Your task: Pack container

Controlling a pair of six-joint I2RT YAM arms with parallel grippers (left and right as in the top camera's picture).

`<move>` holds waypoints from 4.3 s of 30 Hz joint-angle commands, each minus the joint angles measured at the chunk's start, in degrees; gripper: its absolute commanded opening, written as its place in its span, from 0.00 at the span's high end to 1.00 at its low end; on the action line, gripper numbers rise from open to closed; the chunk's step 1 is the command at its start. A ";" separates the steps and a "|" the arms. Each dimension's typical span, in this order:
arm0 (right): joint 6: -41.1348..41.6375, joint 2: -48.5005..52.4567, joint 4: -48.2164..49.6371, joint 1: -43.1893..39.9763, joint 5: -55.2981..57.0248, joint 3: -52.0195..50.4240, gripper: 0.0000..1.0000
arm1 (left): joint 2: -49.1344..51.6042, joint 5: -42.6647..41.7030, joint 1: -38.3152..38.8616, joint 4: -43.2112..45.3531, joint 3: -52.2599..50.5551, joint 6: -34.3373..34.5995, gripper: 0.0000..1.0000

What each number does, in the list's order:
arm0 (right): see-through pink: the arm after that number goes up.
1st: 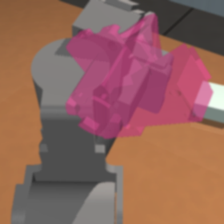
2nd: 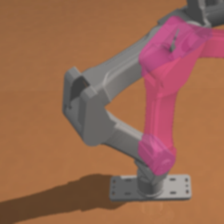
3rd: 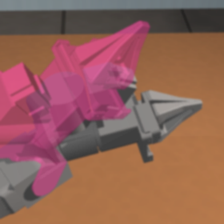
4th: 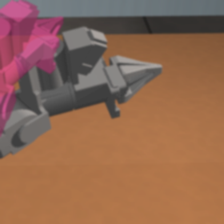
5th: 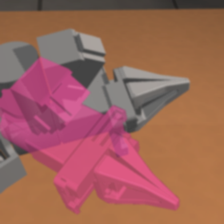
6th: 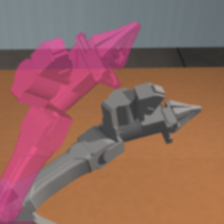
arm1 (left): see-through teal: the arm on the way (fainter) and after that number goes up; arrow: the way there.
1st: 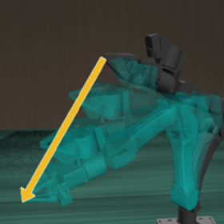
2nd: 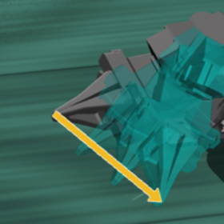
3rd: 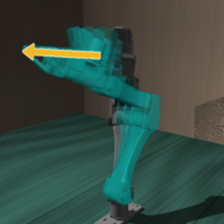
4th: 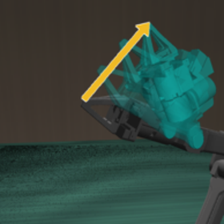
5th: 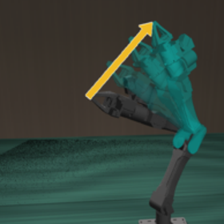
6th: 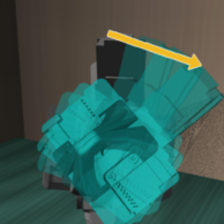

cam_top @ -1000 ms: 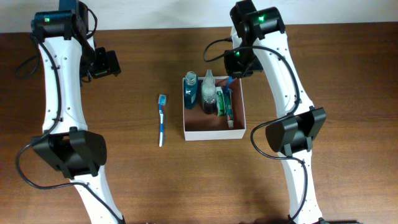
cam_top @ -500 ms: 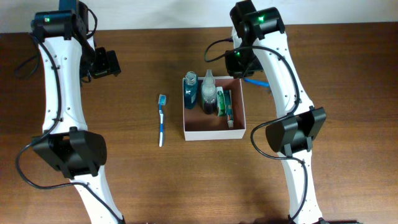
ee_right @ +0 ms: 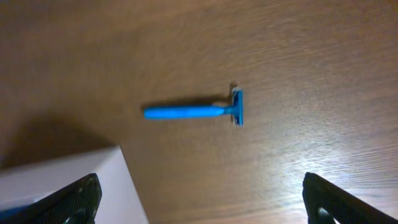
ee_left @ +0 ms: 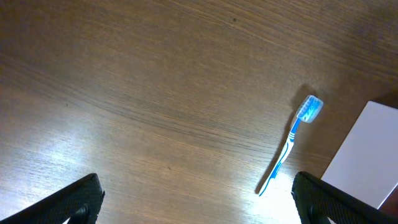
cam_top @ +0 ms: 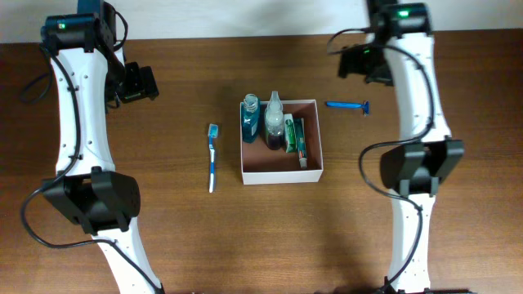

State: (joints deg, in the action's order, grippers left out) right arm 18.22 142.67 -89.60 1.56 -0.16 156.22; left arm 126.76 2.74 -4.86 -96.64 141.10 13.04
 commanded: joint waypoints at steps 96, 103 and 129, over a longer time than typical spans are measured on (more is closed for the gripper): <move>32.79 1.51 6.56 -3.04 -12.90 -2.40 0.96 | -1.14 -0.42 -0.17 -0.04 -0.39 0.13 0.00; 13.11 0.61 -7.74 -0.35 -17.68 12.74 0.96 | -1.14 -0.42 -0.17 -0.04 -0.39 0.13 0.01; -1.92 -11.93 -7.76 15.39 -11.93 -15.30 0.96 | -1.14 -0.42 -0.17 -0.04 -0.39 0.13 0.01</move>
State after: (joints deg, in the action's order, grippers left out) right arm 18.31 132.09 -96.99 15.97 -14.68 145.03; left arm 126.76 2.74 -4.86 -96.64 141.10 13.04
